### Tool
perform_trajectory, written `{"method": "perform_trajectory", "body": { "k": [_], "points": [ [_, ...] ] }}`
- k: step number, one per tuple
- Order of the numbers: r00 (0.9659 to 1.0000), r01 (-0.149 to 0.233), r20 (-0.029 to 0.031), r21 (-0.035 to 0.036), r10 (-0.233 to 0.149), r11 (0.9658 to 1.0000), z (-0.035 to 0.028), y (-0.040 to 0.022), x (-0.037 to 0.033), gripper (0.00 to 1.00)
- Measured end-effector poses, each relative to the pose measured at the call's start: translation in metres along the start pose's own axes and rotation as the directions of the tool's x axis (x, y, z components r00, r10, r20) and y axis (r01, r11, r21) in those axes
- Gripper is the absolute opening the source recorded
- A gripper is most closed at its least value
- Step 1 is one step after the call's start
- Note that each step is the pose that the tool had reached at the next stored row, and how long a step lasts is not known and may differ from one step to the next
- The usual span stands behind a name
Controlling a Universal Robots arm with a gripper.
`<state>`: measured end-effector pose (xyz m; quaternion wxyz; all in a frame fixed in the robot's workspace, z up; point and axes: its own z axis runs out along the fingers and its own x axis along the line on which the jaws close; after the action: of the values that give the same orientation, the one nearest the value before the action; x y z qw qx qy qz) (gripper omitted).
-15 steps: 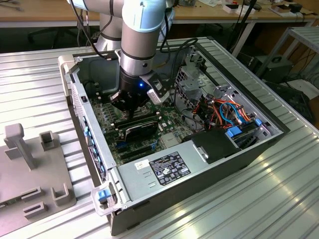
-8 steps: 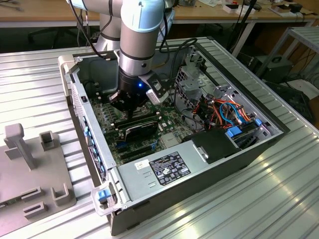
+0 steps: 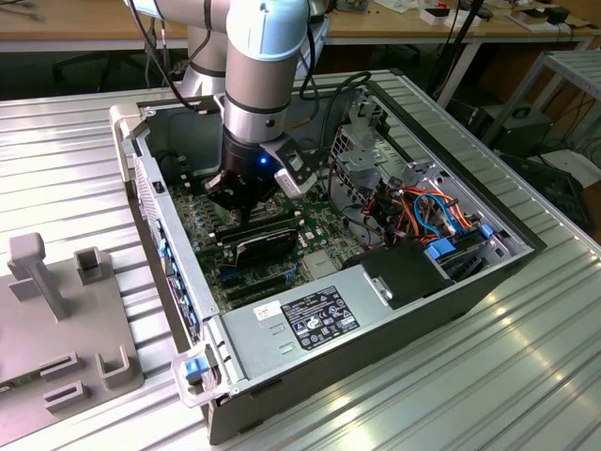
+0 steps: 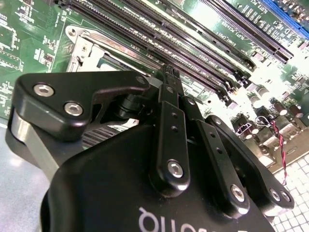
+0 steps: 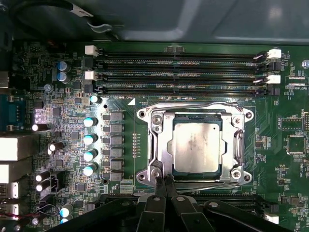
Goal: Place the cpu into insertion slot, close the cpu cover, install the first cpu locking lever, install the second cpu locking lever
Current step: 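Install the second cpu locking lever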
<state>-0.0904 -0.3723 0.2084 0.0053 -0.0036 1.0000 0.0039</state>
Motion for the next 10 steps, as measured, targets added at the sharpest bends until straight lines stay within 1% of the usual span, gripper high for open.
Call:
{"method": "perform_trajectory", "body": {
  "k": [5, 10],
  "points": [
    [1.0, 0.0, 0.0002, -0.0001, 0.0, 1.0, 0.0, 0.0, 0.0021, 0.11],
    [1.0, 0.0, 0.0001, 0.0, 0.0, 1.0, -0.0001, 0.0001, 0.0081, 0.11]
  ]
}}
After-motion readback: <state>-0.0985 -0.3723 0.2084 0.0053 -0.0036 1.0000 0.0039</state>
